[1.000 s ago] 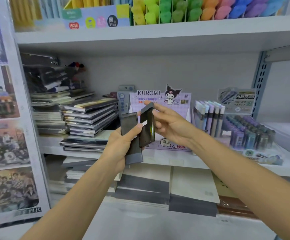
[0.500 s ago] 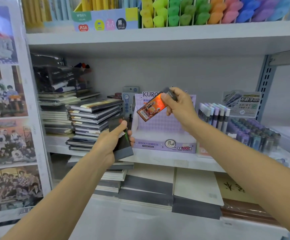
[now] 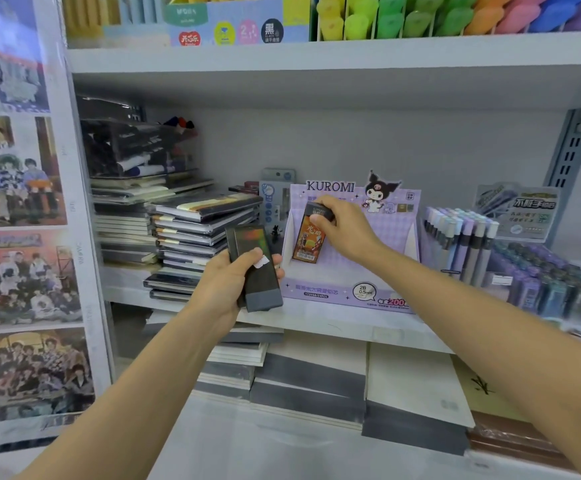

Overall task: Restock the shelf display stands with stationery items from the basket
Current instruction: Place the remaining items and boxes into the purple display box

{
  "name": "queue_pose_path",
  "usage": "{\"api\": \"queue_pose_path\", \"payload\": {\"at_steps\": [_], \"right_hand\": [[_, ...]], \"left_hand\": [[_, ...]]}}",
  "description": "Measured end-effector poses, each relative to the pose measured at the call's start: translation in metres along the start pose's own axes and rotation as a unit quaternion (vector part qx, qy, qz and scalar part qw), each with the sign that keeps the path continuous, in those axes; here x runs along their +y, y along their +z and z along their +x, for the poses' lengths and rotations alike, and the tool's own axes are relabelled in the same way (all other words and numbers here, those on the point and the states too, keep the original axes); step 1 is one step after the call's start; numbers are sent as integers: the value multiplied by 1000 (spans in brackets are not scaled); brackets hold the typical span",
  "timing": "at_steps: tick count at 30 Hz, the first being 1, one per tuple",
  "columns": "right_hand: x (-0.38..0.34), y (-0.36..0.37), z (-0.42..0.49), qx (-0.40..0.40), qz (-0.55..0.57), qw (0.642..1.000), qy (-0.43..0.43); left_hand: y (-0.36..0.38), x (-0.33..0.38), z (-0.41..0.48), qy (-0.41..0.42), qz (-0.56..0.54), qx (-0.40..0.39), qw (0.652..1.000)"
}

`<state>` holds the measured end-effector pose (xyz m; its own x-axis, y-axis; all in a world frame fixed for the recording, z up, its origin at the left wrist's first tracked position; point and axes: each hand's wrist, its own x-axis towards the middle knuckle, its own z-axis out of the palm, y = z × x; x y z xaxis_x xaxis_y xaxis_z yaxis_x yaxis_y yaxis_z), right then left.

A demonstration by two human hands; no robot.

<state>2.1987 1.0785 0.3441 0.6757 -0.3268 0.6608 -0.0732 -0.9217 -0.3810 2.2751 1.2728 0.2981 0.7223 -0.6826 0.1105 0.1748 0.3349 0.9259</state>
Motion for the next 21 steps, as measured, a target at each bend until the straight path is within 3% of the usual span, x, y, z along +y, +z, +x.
{"api": "queue_pose_path", "payload": {"at_steps": [9, 18, 21], "right_hand": [[-6, -9, 16, -144, -52, 988, 33], [-5, 13, -3, 28, 2, 999, -29], [-2, 17, -6, 40, -22, 998, -38]], "left_hand": [[-2, -4, 5, 16, 7, -27, 999], [-4, -4, 3, 22, 15, -36, 999], [-3, -3, 3, 19, 17, -36, 999]]}}
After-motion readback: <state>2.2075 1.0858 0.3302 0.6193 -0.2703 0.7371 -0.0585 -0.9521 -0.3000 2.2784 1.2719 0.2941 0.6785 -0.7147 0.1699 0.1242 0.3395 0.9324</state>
